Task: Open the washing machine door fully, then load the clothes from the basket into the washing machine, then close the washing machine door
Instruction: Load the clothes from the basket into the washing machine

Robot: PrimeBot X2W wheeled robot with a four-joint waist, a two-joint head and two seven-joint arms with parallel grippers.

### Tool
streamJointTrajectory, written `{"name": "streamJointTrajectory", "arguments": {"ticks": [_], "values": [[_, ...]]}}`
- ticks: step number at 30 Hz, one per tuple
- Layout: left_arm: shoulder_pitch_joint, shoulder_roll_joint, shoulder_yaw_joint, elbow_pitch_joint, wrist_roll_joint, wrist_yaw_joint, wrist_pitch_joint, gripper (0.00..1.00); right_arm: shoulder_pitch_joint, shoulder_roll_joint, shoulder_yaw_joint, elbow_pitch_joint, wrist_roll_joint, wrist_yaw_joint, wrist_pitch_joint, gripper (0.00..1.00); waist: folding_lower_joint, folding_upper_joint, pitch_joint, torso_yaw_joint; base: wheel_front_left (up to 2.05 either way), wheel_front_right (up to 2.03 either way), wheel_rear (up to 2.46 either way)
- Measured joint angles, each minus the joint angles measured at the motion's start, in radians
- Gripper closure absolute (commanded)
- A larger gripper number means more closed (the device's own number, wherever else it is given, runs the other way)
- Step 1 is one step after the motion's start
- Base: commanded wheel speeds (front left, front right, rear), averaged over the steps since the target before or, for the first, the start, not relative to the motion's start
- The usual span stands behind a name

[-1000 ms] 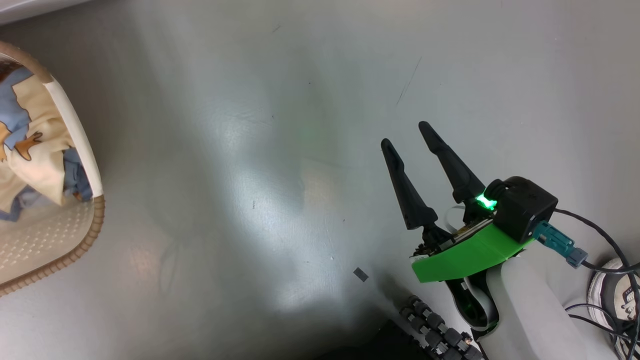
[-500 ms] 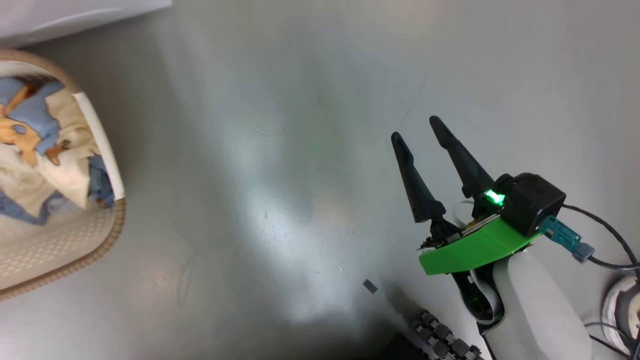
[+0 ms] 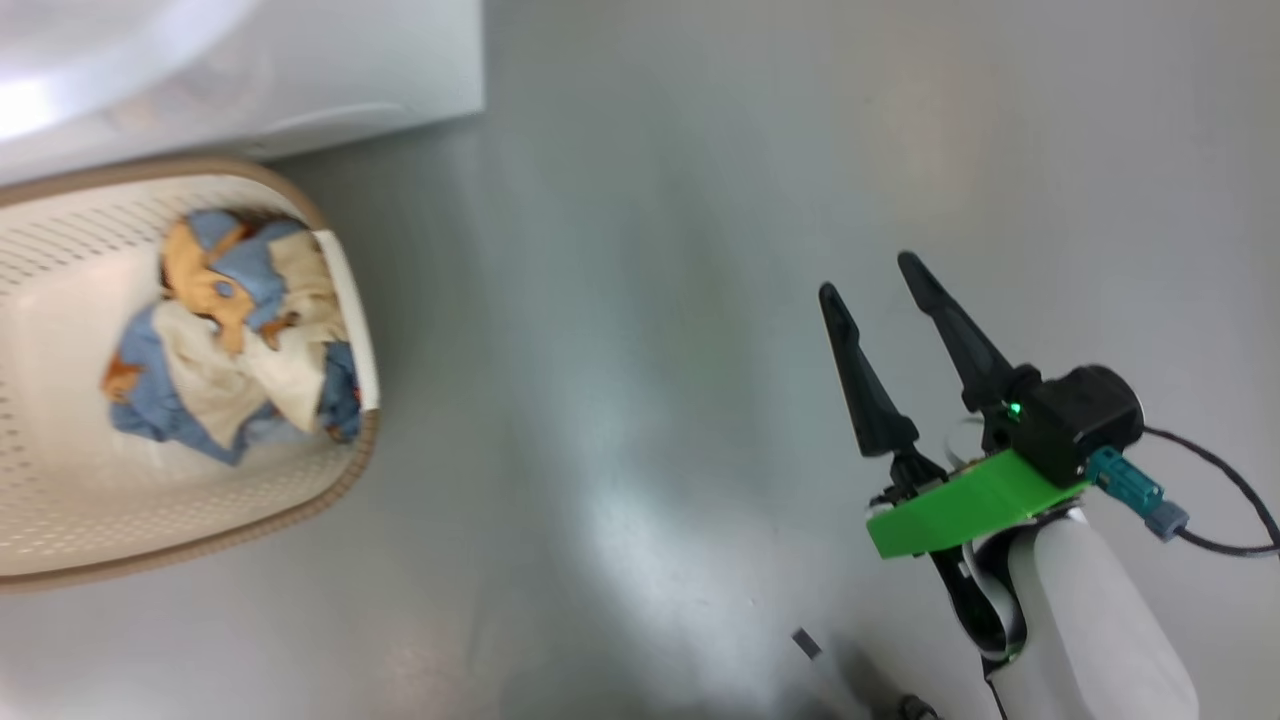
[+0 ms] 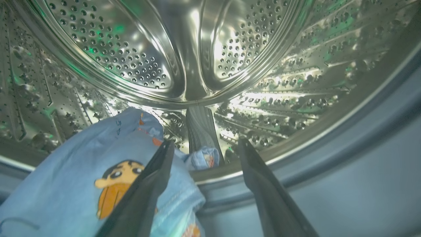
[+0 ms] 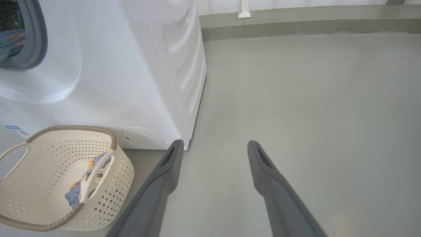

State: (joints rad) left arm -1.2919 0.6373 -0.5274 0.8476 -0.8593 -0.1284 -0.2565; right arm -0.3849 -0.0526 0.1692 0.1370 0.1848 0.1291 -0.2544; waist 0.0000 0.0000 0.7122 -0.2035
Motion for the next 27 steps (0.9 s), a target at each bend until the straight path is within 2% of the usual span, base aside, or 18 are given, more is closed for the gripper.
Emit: {"name": "streamJointTrajectory", "arguments": {"ticks": [7,11,17,19,23,27], "values": [[0.241,-0.033,0.052,-0.131,0.005,0.0,0.0,0.0,0.055,-0.002,-0.021,0.02,-0.028,0.0,0.0,0.0,0.0,0.0,-0.093,0.062,0.0,0.0,0.0],[0.426,-0.077,0.168,-0.255,0.046,0.0,0.0,0.0,0.084,-0.012,-0.03,0.025,-0.028,0.0,0.0,0.0,0.0,0.0,-0.16,0.104,0.0,0.0,0.0],[0.695,-0.175,0.307,-0.435,0.181,0.011,0.0,0.0,0.125,-0.023,-0.039,0.024,-0.03,0.0,0.0,0.0,0.0,0.0,-0.233,0.144,0.0,0.0,0.0],[0.778,-0.205,0.327,-0.496,0.257,0.018,0.0,0.0,0.14,-0.031,-0.046,0.022,-0.03,0.0,0.0,0.0,0.0,0.0,-0.254,0.155,0.0,0.0,0.0],[0.913,-0.307,0.399,-0.594,0.339,0.037,0.0,0.0,0.166,-0.04,-0.055,0.021,-0.03,0.0,0.0,0.0,0.0,0.0,-0.289,0.176,0.0,0.0,0.0],[1.005,-0.385,0.454,-0.657,0.406,0.036,0.0,0.0,0.184,-0.041,-0.054,0.02,-0.03,0.0,0.0,0.0,0.0,0.0,-0.318,0.193,0.0,0.0,0.0]]}}
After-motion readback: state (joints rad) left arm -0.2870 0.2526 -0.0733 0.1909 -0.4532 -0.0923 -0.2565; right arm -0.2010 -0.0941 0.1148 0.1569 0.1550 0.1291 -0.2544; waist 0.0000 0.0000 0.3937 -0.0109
